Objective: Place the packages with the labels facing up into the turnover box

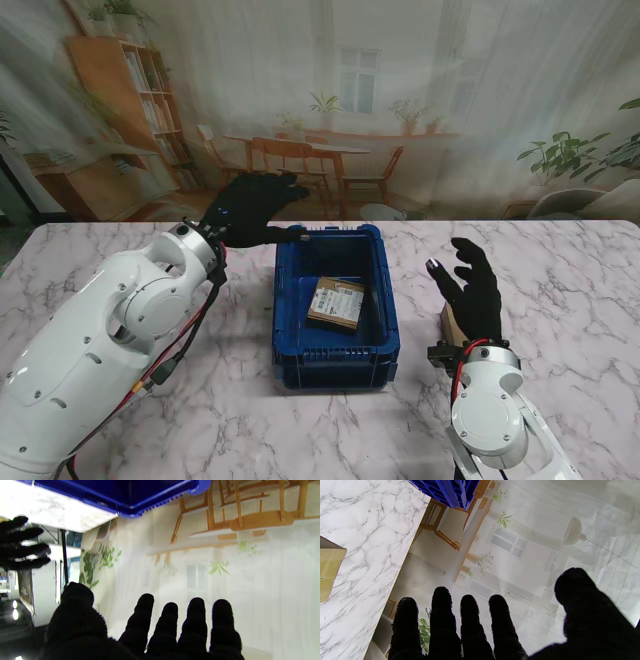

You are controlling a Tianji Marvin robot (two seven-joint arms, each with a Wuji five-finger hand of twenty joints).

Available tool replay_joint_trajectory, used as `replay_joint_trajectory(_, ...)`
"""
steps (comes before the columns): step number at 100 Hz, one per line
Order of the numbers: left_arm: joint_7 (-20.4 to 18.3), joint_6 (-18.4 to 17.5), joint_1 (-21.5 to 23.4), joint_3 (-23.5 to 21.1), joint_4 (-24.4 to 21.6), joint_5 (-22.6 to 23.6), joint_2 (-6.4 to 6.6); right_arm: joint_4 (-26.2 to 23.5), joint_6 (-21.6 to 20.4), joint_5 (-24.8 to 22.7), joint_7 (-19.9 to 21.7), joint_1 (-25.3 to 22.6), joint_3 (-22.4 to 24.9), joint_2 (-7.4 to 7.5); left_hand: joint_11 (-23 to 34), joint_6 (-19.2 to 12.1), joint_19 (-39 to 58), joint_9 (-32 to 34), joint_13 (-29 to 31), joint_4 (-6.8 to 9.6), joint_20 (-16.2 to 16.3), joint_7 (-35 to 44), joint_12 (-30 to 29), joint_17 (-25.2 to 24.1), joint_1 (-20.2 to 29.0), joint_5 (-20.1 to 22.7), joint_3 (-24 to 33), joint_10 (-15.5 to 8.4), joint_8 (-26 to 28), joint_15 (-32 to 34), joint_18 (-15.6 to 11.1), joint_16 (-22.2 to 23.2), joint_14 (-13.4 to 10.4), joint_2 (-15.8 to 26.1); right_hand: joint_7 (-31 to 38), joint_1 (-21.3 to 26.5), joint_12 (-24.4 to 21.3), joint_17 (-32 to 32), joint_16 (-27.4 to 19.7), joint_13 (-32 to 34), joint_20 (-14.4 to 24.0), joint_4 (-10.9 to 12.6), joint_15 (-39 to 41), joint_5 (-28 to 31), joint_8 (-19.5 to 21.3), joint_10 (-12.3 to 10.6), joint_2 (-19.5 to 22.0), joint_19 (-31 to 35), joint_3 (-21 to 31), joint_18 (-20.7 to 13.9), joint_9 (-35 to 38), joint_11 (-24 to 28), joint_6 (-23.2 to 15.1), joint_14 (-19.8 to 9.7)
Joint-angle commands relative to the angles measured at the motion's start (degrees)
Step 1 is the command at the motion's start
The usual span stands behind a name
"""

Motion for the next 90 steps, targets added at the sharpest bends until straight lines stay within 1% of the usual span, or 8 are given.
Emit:
replay_joint_trajectory(1, 1.99, -0.64, 2.95, -1.78, -0.67, -0.89, 0.62, 0.21, 0.16, -0.33, 0.11, -0.04, 0.01, -0.03, 0.59, -0.75, 0.66, 1.2, 0.16, 1.69, 1.18, 0.68, 0.82, -0.25, 1.3, 1.54, 0.67, -0.2, 0.91, -0.14, 1.93, 0.66, 0.34, 1.86, -1.15, 0.6, -0.87, 0.14, -1.36, -1.18, -0.95, 1.2, -3.55, 2.08, -1.1, -1.93, 0.83, -2.1, -0.07, -1.98, 0.57, -2.13, -2.5, -2.1)
replay_joint_trajectory(19, 10.25, -3.71, 11.06, -7.65, -1.19, 0.47, 0.11, 0.41, 0.52, -0.49, 0.28, 0.2, -0.08, 0.0, 1.79, -1.05, 1.32, 3.89, 1.37, 1.71, 1.96, 0.62, 1.86, 0.2, 1.6, 2.32, 0.72, -0.97, 1.56, 0.3, 2.21, 1.21, 0.12, 2.0, -1.35, 0.67, -1.13, 0.7, -1.64, -0.76, -0.85, 1.19, -4.48, 3.07, -1.47, -2.34, 0.75, -3.53, 0.04, -1.8, 1.33, -3.08, -2.68, -2.18)
replay_joint_trajectory(28, 14.69, -2.98, 14.75, -9.93, -1.04, 6.01, 0.28, 0.58, 0.88, -0.42, 0.35, 0.46, -0.27, -0.02, 2.63, -1.11, 2.96, 6.4, 3.7, 1.64, 3.25, 0.77, 2.86, 0.75, 1.69, 3.47, 0.6, -1.36, 2.03, 1.24, 2.92, 2.21, 0.18, 1.83, -1.44, 0.61, -1.23, 0.8, -1.61, -0.7, -0.75, 1.17, -4.65, 3.28, -1.57, -2.09, 0.81, -3.97, 0.04, -1.76, 1.45, -3.41, -2.67, -2.25)
replay_joint_trajectory(32, 16.6, -2.18, 16.12, -10.53, -0.63, 6.9, 0.24, 0.68, 1.08, -0.36, 0.4, 0.61, -0.37, -0.03, 2.85, -1.01, 3.48, 7.03, 4.39, 1.65, 3.65, 0.84, 3.17, 1.02, 1.81, 3.84, 0.63, -1.39, 2.2, 1.53, 2.88, 2.57, 0.12, 1.81, -1.45, 0.6, -1.26, 0.87, -1.6, -0.66, -0.69, 1.16, -4.71, 3.4, -1.6, -1.96, 0.81, -4.16, 0.05, -1.74, 1.62, -3.52, -2.66, -2.28)
replay_joint_trajectory(46, 20.87, -0.06, 19.89, -11.82, 1.93, 3.07, -0.7, 1.23, 1.64, -0.4, 0.54, 1.18, -0.68, -0.05, 4.33, -0.58, 7.16, 9.99, 7.15, 1.7, 6.01, 1.56, 4.83, 1.85, 2.48, 5.9, 0.59, -1.79, 2.93, 3.14, 2.97, 4.81, 0.38, 1.88, -1.43, 0.54, -1.34, 1.11, -1.55, -0.69, -0.41, 1.15, -4.93, 4.05, -1.7, -1.94, 0.9, -4.76, 0.07, -1.77, 2.01, -3.85, -2.69, -2.18)
replay_joint_trajectory(61, 23.33, 1.94, 22.32, -12.62, 5.03, -1.57, -1.59, 1.6, 2.25, -0.96, 0.58, 1.46, -0.86, -0.01, 5.24, -0.12, 8.28, 11.75, 8.52, 1.82, 6.6, 2.18, 5.63, 2.09, 3.14, 7.41, 0.77, -1.62, 3.27, 3.89, 3.49, 5.8, 0.99, 1.94, -1.5, 0.57, -1.39, 0.92, -1.47, -0.64, -0.14, 1.11, -5.06, 4.82, -1.81, -1.55, 0.45, -5.63, 0.06, -1.64, 2.24, -4.14, -2.74, -2.2)
replay_joint_trajectory(77, 23.46, 4.92, 23.3, -12.53, 6.64, -5.35, -2.2, 1.91, 2.12, -1.7, 0.81, 1.51, -0.73, 0.14, 5.6, 1.03, 8.82, 12.45, 8.59, 1.91, 6.96, 2.46, 6.17, 1.22, 4.1, 8.33, 0.86, -0.81, 3.4, 4.08, 4.6, 6.54, 2.08, 2.04, -1.63, 0.3, -1.22, 1.25, -1.34, -0.84, 0.3, 1.02, -5.13, 4.93, -1.86, -1.15, -0.22, -6.37, 0.26, -1.53, 2.01, -4.0, -2.85, -2.02)
replay_joint_trajectory(90, 23.99, 4.08, 23.51, -12.81, 6.9, -6.74, -2.48, 2.07, 1.18, -3.81, 1.1, 0.87, -0.07, 0.53, 5.76, 0.69, 9.26, 12.78, 8.81, 1.93, 7.21, 2.5, 6.46, 1.29, 4.08, 8.53, 0.71, -1.1, 3.41, 4.33, 4.44, 6.94, 1.92, 2.25, -1.78, -0.09, -1.11, 1.64, -1.22, -1.03, 0.86, 0.9, -5.16, 4.69, -1.84, -1.15, -1.45, -6.81, 0.65, -1.44, 1.57, -3.9, -3.05, -2.02)
